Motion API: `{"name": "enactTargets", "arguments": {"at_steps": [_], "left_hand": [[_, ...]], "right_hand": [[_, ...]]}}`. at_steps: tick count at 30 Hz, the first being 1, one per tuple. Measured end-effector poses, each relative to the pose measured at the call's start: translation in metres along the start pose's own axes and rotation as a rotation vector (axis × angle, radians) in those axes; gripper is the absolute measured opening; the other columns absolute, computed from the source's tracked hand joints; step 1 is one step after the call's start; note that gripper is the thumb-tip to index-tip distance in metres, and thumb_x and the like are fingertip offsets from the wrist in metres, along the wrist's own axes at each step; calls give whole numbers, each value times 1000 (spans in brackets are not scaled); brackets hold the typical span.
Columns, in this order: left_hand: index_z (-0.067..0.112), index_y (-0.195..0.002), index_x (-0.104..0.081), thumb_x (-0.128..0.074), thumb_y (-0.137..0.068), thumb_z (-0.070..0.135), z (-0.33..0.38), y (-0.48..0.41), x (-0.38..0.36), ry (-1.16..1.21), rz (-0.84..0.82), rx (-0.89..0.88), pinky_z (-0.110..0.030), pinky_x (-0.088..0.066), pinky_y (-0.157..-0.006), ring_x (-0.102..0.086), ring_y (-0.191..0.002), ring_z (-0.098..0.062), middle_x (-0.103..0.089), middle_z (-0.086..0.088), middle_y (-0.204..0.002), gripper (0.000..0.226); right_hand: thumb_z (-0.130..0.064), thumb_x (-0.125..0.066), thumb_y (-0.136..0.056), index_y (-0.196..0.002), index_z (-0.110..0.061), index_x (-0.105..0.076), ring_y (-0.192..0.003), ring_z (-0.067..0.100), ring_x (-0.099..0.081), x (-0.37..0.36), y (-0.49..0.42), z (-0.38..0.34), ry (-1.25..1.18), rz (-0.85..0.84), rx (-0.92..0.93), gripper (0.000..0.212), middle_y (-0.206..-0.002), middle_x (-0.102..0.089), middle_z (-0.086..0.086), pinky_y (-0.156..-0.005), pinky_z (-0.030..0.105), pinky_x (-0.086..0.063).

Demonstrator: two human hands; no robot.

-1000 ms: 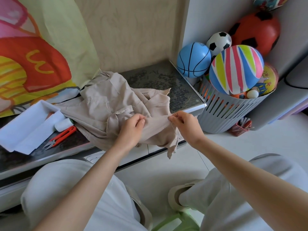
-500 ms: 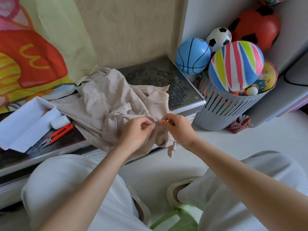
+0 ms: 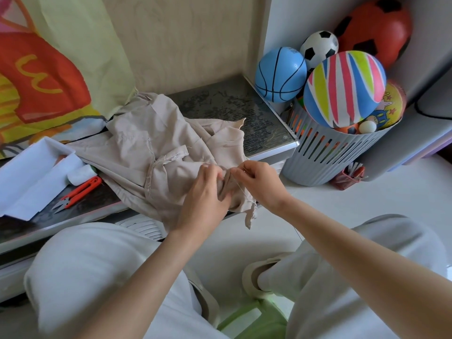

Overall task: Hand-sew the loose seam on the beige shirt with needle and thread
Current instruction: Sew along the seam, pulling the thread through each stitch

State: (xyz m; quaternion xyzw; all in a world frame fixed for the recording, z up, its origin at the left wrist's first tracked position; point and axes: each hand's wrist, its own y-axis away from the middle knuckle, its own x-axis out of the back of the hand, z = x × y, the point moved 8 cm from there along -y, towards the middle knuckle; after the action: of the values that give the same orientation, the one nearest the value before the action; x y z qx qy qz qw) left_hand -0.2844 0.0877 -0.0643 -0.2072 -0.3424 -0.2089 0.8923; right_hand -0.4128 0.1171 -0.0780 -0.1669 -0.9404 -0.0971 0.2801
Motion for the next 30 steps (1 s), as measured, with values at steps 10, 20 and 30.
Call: {"name": "enactTargets", "arguments": {"at_steps": [10, 20, 30], "left_hand": [[11, -78, -51, -57, -92, 5, -11, -1, 10, 66, 48, 70, -19, -30, -62, -48, -63, -16, -52, 4, -69, 16], [15, -84, -61, -74, -77, 30, -13, 5, -3, -211, -21, 55, -37, -41, -87, -45, -96, -26, -46, -3, -99, 21], [14, -73, -46, -55, -93, 9, -16, 0, 4, 128, -9, 81, -22, -29, -62, -40, -60, -9, -46, 7, -67, 23]], "right_hand": [[-29, -53, -95, -66, -13, -53, -53, 9, -40, 10, -1, 6, 36, 45, -55, 33, -55, -46, -5, -53, 25, -34], [-29, -52, -95, -79, 4, -60, -60, 16, -42, 9, -1, 6, 40, 63, -64, 37, -63, -51, 5, -60, 30, -36], [-29, -52, -95, -71, -10, -56, -58, 14, -44, 12, -3, 19, 55, 51, -113, 31, -61, -50, -1, -60, 30, -36]]}}
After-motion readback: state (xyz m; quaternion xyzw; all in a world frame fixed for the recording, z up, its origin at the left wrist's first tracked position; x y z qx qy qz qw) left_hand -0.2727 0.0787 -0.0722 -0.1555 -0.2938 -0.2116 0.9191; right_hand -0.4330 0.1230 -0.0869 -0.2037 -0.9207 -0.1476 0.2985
